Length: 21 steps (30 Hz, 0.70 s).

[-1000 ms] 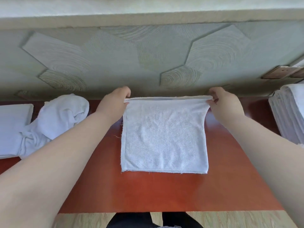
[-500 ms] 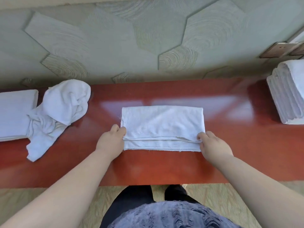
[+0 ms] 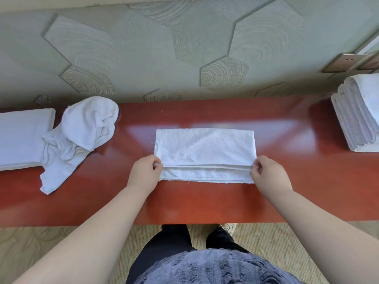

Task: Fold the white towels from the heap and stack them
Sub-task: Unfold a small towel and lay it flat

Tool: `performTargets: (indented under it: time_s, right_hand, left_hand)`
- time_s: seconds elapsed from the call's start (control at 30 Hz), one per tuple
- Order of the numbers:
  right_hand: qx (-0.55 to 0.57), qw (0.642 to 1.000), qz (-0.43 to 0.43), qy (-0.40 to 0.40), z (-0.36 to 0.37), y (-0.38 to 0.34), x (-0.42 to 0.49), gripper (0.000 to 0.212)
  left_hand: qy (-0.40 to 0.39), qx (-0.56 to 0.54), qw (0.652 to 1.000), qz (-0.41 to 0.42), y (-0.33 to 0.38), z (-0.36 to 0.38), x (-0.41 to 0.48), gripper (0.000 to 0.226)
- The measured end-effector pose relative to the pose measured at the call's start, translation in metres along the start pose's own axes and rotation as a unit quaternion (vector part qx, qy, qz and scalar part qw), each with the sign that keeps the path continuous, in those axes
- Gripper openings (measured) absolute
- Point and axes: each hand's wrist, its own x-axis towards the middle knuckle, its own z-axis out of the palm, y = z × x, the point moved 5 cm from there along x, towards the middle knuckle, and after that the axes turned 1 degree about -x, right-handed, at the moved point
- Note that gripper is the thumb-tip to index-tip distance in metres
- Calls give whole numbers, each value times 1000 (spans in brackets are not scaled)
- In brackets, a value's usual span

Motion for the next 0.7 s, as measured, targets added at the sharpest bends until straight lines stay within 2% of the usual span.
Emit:
performTargets:
  time_s: [0.07, 0.13, 0.2, 0.27, 0.33, 0.4, 0.47, 0.53, 0.63, 0.7]
  right_hand:
    - [30, 999, 4, 29, -6, 8, -12, 10]
    - [8, 1000, -2, 12, -2, 15, -23, 10]
    - [-30, 999, -9, -18, 7, 22, -30, 10]
    - [-42, 998, -9, -35, 15, 23, -31, 11]
    - [-53, 998, -17, -34, 18, 20, -31, 10]
    - [-46, 999, -26, -14, 13, 15, -32, 8]
    - [-8, 999, -27, 22, 4, 14, -36, 7]
    - [-1, 999, -34, 25, 2, 17, -41, 7]
    - [-81, 994, -72, -31, 18, 28, -48, 6]
    - [-108, 989, -99, -35, 27, 34, -49, 6]
  left_hand:
    - [4, -14, 1000, -13, -1, -4, -6, 8]
    - [-19, 3, 1000, -1, -3, -1, -17, 8]
    - [-59, 74, 995, 32, -6, 8, -24, 6]
    - [-91, 158, 981, 71, -4, 17, -26, 18]
    - [-100, 214, 968, 87, 2, 20, -21, 23]
    - [-97, 260, 956, 100, 10, 18, -19, 16]
    - [-62, 229, 965, 108, 13, 12, -22, 5]
    - [-28, 171, 980, 98, 8, 5, -30, 4]
    - [-44, 164, 983, 65, -12, 8, -41, 6]
    - [-50, 160, 985, 49, -21, 11, -44, 7]
